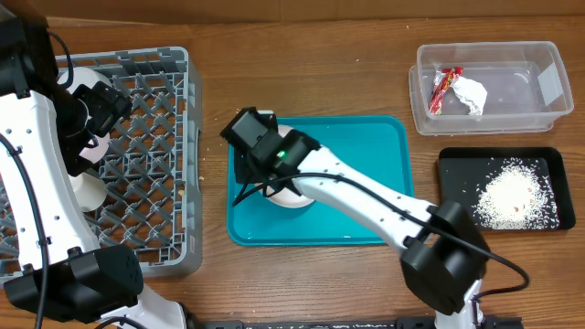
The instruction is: Sort waste into correct bins and load items into the dishwasher
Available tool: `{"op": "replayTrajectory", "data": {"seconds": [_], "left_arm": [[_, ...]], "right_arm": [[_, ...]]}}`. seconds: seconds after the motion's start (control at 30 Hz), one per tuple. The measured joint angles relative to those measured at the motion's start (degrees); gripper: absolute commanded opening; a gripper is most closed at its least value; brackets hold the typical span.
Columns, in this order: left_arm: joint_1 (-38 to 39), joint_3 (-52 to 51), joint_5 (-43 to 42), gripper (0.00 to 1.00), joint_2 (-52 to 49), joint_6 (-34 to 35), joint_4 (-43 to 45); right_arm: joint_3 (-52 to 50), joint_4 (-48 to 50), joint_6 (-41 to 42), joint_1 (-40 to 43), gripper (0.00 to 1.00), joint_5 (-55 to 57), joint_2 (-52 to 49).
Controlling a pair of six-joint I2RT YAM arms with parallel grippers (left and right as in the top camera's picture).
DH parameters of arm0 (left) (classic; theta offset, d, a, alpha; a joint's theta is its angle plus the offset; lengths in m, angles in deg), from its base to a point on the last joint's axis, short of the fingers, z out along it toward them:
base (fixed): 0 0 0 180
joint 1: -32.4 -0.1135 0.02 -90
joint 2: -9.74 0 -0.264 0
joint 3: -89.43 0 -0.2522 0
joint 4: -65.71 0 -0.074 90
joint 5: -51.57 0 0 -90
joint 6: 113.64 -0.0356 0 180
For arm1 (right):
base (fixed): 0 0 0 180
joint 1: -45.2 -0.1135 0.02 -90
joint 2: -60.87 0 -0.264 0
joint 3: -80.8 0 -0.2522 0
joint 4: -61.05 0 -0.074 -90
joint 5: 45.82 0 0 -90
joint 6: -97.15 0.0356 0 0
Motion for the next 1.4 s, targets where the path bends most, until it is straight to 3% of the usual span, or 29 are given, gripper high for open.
{"op": "replayTrajectory", "data": {"seconds": [0.23,0.3,0.33,0.4,0.47,0.7,0.93,1.17,1.4], "left_arm": [[0.0,0.0,0.02,1.0,0.0,0.02,0.0],[0.0,0.0,0.02,1.0,0.0,0.0,0.02],[0.0,0.0,0.02,1.0,0.0,0.0,0.0],[0.0,0.0,0.02,1.0,0.0,0.02,-0.02],[0.0,0.0,0.02,1.0,0.0,0.02,0.0],[0.0,0.0,0.02,1.0,0.0,0.02,0.0],[0.0,0.0,0.02,1.0,0.0,0.02,0.0],[0.0,0.0,0.02,1.0,0.0,0.02,0.0],[0.0,0.0,0.02,1.0,0.0,0.0,0.0]], "right_arm": [[0.22,-1.57,0.94,-0.15,0.32,-1.44,-0.79],[0.63,-3.43,0.94,-0.04,0.41,-1.88,-0.7],[1.62,-5.73,1.01,0.15,0.52,-2.21,-0.57],[3.56,-9.27,1.38,1.09,0.87,-2.16,0.46],[6.14,-13.49,1.07,2.82,1.0,-1.9,2.23],[18.18,-27.87,0.94,19.43,1.0,2.12,13.18],[19.71,-41.05,0.94,41.31,1.0,11.72,18.23],[19.56,-41.64,0.94,56.13,1.0,14.43,17.33],[19.56,-41.62,0.94,62.62,1.0,14.82,17.33]]}}
